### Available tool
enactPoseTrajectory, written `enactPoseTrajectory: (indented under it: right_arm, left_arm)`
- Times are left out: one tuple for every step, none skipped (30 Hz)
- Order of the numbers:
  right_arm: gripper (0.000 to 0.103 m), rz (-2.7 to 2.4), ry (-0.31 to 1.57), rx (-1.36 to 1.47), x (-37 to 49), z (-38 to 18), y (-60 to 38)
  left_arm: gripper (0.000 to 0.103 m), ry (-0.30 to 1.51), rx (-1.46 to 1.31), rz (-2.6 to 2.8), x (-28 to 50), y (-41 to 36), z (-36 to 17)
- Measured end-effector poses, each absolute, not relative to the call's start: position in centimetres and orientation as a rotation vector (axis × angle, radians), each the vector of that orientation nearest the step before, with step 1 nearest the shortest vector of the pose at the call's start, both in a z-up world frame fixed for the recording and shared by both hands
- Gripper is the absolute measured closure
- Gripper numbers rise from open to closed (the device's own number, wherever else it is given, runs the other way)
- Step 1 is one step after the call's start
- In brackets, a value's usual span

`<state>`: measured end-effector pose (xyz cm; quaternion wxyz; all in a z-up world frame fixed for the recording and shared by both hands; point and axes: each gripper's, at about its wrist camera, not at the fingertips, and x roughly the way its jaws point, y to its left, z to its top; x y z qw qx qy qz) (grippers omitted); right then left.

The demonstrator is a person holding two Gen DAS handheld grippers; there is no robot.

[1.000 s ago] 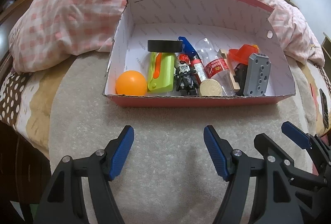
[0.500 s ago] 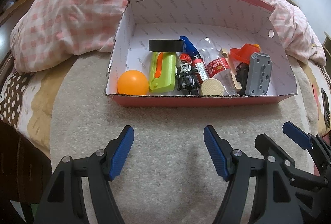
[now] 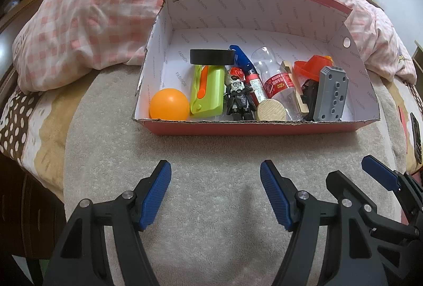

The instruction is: Organize objects

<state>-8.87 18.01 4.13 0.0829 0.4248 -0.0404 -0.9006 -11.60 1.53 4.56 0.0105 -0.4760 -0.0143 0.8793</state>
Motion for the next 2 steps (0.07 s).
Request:
enactPoseTrajectory:
  right_arm:
    - [0.033,-2.689,-0.121,1.269,-8.87,4.13,18.01]
    - [0.033,-2.689,-0.120,1.269,-8.87,4.09,18.03]
  left_arm:
    - [0.033,-0.046,-1.487,2.743,-11.57,1.53,4.56]
    - [0.033,-0.048,-1.489,2.740,-11.52,1.52,4.56]
